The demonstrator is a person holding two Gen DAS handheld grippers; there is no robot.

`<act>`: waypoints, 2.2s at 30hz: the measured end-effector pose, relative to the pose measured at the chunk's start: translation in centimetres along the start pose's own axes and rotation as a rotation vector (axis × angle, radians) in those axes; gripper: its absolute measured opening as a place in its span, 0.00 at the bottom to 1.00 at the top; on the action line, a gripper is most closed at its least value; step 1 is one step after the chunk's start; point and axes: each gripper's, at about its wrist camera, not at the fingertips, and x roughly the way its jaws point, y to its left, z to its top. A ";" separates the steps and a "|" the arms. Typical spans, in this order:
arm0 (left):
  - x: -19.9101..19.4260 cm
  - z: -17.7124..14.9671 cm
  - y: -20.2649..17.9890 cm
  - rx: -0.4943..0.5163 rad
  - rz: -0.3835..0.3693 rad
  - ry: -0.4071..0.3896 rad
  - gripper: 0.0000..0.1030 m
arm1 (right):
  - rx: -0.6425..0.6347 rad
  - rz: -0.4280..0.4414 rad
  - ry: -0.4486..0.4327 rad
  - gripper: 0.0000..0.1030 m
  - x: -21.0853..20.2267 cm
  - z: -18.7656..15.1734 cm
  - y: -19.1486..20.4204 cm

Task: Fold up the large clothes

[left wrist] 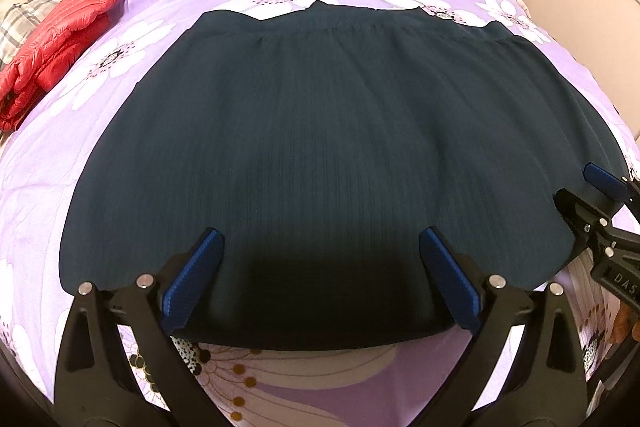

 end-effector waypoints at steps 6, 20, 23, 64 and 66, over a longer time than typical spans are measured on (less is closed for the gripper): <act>-0.2 -0.3 -0.1 -0.001 0.000 -0.004 0.98 | 0.010 0.011 -0.013 0.66 -0.3 -0.3 0.0; -1.3 -1.5 0.7 -0.009 -0.017 0.006 0.98 | 0.058 0.042 -0.042 0.66 -2.2 -0.8 -0.7; -1.7 -1.8 0.9 -0.017 -0.019 0.015 0.98 | 0.079 0.049 -0.046 0.66 -2.8 -0.8 -0.9; -1.3 -1.7 -0.1 -0.012 -0.010 -0.010 0.98 | 0.088 0.058 -0.042 0.67 -1.2 -0.9 -0.6; -1.4 -2.0 0.1 -0.018 -0.009 -0.010 0.98 | 0.089 0.056 -0.041 0.67 -1.4 -1.0 -0.6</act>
